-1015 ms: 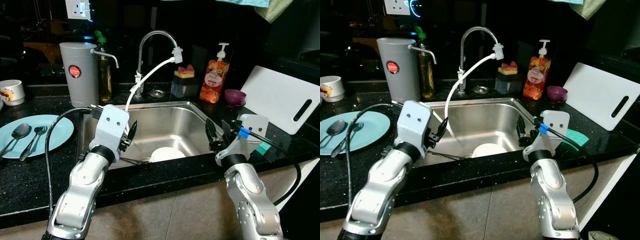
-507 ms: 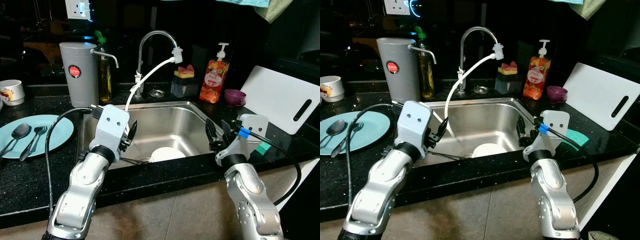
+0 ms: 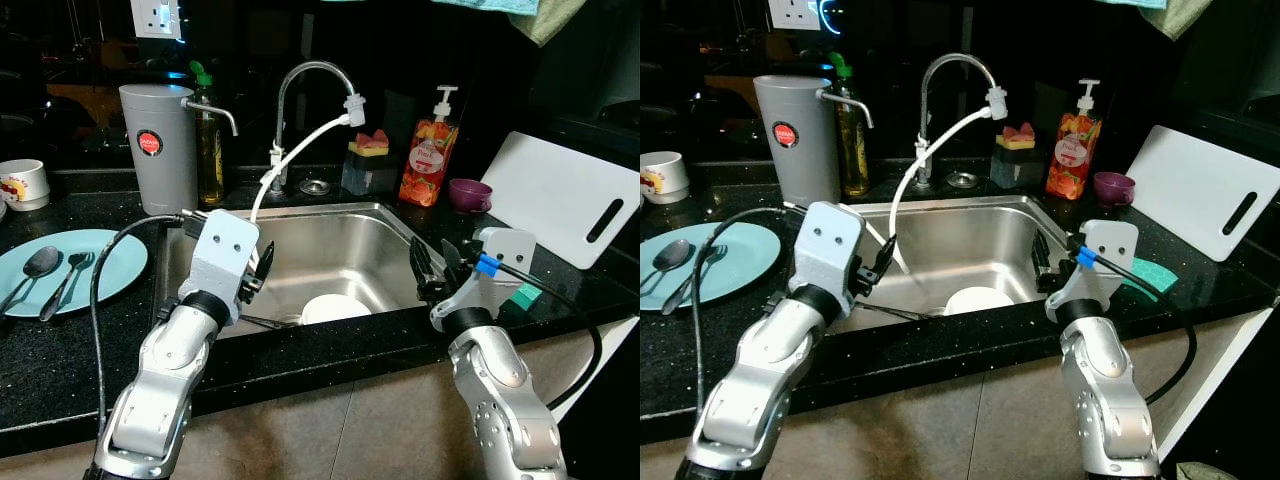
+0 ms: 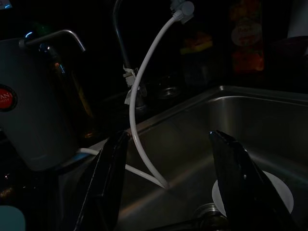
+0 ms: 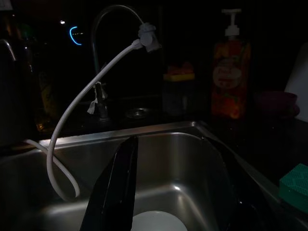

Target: Kitchen organization

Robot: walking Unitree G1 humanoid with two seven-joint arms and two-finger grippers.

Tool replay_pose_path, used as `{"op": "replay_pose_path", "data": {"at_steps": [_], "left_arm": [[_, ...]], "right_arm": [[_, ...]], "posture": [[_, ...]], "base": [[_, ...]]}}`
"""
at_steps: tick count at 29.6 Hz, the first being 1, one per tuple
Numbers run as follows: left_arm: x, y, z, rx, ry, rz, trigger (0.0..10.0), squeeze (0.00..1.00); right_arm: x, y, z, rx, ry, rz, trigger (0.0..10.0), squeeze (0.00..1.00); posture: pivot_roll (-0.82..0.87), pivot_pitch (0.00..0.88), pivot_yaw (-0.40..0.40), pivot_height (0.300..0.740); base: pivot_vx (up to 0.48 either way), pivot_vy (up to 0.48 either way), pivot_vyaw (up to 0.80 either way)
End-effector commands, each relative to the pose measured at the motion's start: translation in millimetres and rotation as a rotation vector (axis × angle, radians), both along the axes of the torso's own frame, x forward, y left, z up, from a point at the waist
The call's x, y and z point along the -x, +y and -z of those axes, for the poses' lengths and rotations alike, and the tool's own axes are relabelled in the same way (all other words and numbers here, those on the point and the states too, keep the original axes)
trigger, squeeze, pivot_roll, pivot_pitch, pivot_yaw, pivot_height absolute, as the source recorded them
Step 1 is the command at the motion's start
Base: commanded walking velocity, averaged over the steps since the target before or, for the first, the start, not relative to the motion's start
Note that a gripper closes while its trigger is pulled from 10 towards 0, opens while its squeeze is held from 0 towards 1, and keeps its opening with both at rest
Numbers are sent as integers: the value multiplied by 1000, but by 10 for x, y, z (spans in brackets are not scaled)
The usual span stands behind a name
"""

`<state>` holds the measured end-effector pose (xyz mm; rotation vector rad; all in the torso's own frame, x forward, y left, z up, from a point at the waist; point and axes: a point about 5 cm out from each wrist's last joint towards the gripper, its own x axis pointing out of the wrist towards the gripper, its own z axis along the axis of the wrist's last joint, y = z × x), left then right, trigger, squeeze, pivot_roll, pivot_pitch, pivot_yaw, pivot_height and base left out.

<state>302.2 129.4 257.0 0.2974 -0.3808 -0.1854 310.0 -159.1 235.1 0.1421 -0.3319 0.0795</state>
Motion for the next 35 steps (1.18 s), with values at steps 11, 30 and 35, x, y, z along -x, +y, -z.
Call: {"op": "replay_pose_path", "data": {"at_steps": [11, 30, 35], "left_arm": [[-14, -17, 19, -8, 4, -1, 10000, 0], [-27, -19, 15, -9, 5, 3, 10000, 0], [-23, -20, 20, -10, 6, 1, 10000, 0]], "right_arm": [[-9, -25, -19, 11, -6, 17, 10000, 0], [2, -30, -17, 10, -5, 23, 10000, 0], [3, -29, -15, 11, -6, 21, 10000, 0]], "posture": [[170, 14, -111, 740], [164, 17, -101, 740], [166, 17, -105, 740]], "base": [[0, 0, 0], [0, 0, 0], [0, 0, 0]]}}
